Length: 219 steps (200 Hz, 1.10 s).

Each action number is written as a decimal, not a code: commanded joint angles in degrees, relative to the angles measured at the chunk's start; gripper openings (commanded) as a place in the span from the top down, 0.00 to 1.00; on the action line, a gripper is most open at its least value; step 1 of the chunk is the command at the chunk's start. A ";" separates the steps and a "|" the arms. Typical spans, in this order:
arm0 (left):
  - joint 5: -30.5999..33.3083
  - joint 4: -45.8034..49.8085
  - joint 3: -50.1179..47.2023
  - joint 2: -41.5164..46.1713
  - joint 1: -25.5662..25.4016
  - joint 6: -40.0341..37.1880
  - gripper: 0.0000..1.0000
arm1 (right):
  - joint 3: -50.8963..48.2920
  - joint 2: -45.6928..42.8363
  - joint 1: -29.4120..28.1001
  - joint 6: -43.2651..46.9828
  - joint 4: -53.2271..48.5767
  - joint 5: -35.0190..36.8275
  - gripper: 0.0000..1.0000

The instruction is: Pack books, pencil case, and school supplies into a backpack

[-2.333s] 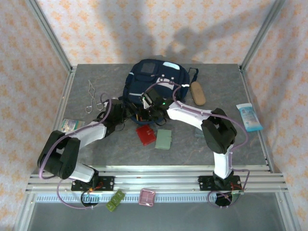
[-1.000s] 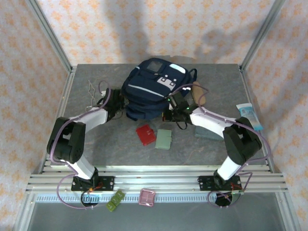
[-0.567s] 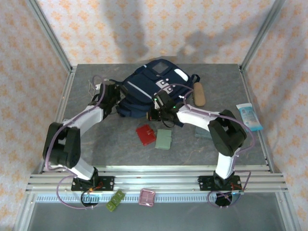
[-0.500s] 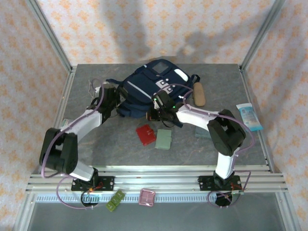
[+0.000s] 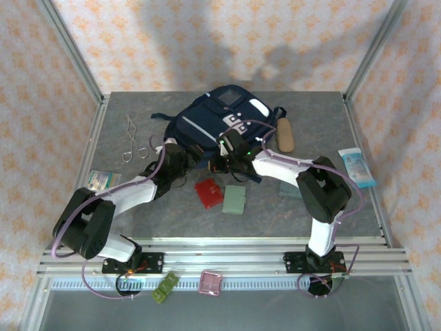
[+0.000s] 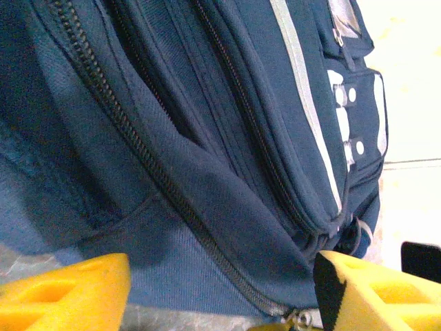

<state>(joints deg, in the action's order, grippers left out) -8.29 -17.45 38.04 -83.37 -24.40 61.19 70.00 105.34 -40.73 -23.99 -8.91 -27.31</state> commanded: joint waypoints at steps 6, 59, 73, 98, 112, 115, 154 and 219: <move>2.97 -5.60 2.97 -4.49 -1.02 1.60 0.30 | 0.86 0.39 -1.36 0.52 2.81 -1.90 1.00; 3.16 -7.83 2.70 -10.05 -0.40 3.10 0.98 | 0.28 -1.06 -1.46 2.46 0.50 1.71 1.00; 2.33 -7.92 1.97 -9.75 0.46 3.16 1.00 | -0.32 -1.86 -0.86 3.12 -0.52 4.24 1.00; 1.71 -8.64 -0.12 -7.17 1.88 2.93 1.00 | -2.75 -3.11 2.25 3.21 -1.22 7.14 1.00; 1.38 -8.30 -0.74 -5.72 2.71 2.50 1.00 | -4.60 -4.10 4.63 3.24 -0.88 9.34 1.00; 1.17 -8.30 -0.82 -5.55 2.93 2.33 1.00 | -4.87 -4.23 5.12 3.17 -0.85 9.95 1.00; -0.10 -6.87 -0.61 -3.33 4.62 1.16 1.00 | -7.11 -5.15 10.77 2.10 -0.52 18.61 1.00; -0.32 -4.61 -0.25 -2.15 6.39 -0.69 1.00 | -7.62 -6.03 15.77 -1.86 4.07 29.08 1.00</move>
<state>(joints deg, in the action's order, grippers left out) -13.47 -24.69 37.87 -87.61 -20.99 63.13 62.98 102.30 -29.63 -22.98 -6.61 -13.15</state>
